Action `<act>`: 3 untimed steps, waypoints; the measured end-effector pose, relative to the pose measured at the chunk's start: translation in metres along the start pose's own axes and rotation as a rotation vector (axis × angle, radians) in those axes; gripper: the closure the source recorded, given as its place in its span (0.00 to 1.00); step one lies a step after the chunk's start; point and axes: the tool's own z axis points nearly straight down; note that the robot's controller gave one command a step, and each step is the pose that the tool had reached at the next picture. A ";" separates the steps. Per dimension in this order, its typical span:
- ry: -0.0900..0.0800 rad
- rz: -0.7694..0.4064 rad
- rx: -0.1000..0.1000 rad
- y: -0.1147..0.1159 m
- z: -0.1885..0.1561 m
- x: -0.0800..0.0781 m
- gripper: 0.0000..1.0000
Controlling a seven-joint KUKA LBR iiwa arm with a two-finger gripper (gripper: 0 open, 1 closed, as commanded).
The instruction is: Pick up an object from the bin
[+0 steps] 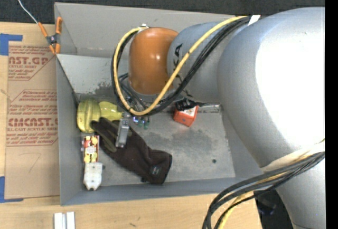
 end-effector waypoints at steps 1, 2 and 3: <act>-0.001 0.073 0.000 0.022 0.031 0.025 0.00; -0.009 0.024 -0.004 0.021 0.027 0.028 1.00; -0.009 0.024 -0.005 0.021 0.027 0.028 1.00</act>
Offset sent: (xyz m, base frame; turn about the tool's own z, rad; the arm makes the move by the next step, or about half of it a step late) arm -0.0276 0.0242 -0.0304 0.0241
